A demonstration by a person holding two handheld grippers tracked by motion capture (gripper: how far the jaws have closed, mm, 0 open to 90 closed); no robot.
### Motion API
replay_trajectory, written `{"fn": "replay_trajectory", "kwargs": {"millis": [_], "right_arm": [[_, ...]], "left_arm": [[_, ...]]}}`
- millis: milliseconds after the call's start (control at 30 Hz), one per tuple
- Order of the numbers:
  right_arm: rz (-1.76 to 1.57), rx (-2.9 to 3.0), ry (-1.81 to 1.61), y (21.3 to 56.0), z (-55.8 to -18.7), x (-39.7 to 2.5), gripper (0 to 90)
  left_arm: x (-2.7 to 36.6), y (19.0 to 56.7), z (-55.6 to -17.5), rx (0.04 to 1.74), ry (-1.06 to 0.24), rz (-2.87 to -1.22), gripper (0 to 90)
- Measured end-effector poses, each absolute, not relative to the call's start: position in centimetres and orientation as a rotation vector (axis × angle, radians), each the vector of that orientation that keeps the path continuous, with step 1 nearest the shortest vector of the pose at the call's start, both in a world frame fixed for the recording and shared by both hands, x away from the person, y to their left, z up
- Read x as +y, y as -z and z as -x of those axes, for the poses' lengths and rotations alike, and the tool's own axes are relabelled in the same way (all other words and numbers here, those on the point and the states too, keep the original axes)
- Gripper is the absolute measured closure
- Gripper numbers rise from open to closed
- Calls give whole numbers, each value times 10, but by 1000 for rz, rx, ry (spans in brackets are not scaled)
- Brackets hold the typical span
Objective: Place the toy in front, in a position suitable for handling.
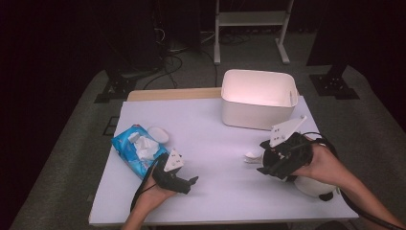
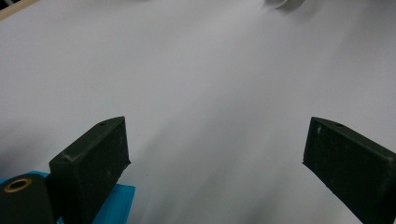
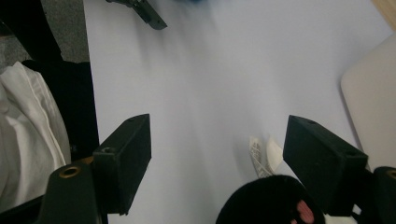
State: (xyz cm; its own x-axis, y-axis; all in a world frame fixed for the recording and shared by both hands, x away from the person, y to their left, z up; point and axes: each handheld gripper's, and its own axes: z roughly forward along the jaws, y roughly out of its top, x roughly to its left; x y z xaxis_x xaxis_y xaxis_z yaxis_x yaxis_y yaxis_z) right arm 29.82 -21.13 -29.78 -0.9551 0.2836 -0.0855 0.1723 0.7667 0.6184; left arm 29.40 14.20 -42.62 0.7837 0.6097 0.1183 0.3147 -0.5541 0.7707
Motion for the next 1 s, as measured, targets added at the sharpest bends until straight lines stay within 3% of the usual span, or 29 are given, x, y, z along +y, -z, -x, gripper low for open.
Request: {"fn": "replay_trajectory", "kwargs": {"millis": [1000], "right_arm": [[-525, 2790, -825, 290, -308, -278, 201]], "left_arm": [[141, 430, -296, 687, -474, -2207, 57]]}}
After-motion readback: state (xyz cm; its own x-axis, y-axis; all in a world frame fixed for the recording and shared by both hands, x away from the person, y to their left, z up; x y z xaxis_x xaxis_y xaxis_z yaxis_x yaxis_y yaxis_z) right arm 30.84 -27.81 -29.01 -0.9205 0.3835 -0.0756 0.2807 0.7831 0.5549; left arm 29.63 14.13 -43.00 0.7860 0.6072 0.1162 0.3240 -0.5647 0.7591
